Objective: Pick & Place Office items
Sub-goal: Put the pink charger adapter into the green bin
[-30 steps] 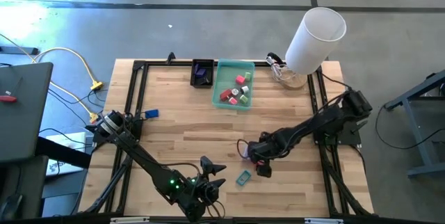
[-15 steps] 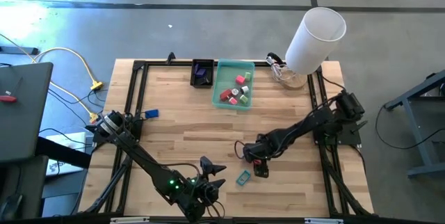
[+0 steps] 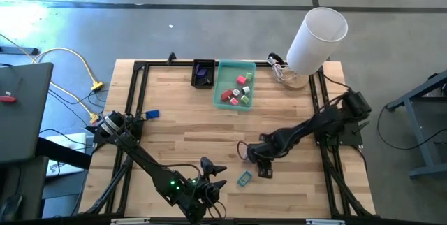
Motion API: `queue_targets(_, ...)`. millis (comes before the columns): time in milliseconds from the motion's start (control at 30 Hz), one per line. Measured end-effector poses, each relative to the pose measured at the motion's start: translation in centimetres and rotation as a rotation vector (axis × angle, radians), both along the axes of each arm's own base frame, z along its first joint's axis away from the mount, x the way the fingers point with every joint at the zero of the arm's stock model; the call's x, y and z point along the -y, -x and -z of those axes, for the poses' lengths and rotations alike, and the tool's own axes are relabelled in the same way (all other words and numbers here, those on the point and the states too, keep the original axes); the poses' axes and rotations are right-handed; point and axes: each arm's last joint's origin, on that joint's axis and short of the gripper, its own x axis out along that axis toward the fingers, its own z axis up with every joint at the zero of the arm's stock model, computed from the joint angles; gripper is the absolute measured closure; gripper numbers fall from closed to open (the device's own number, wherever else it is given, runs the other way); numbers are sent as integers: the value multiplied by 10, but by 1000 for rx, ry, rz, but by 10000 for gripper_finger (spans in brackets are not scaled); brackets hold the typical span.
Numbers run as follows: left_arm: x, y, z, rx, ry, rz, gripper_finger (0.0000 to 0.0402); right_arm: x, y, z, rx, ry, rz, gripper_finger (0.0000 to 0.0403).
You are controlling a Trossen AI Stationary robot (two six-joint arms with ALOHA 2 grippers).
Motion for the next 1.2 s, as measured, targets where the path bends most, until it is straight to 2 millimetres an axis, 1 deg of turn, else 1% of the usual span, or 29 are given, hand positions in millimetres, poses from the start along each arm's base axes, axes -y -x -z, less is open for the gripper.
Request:
queue_targets(133, 0, 0, 0, 0, 0, 0, 126, -3, 15, -18, 25, 107, 44, 268)
queue_targets(267, 0, 0, 0, 0, 0, 0, 126, -10, 30, -33, 53, 156, 65, 268)
queue_targets(400, 0, 0, 0, -7, -18, 7, 126, -19, 39, -45, 113, 172, 54, 268)
queue_targets(567, -3, -2, 0, -18, -44, 11, 126, -31, 43, -66, 237, 216, 40, 268)
queue_targets(667, -5, -4, 0, -38, -93, 22, 126, -40, 39, -80, 338, 181, -8, 268)
queue_targets(733, -6, -5, 0, -59, -143, 40, 126, -46, 36, -86, 407, 141, -65, 268)
queue_targets(867, -9, -8, -1, -96, -249, 85, 126, -58, 26, -96, 523, -25, -218, 268)
queue_targets(933, -11, -11, -3, -112, -305, 107, 126, -61, 19, -99, 582, -94, -268, 268)
queue_targets(1033, -16, -17, -4, -118, -313, 117, 126, -61, 14, -101, 620, -145, -330, 268)
queue_targets(1100, -21, -21, -3, -121, -287, 112, 126, -59, 8, -101, 645, -156, -338, 268)
queue_targets(1200, -27, -26, -3, -131, -282, 120, 126, -53, 4, -98, 627, -157, -338, 268)
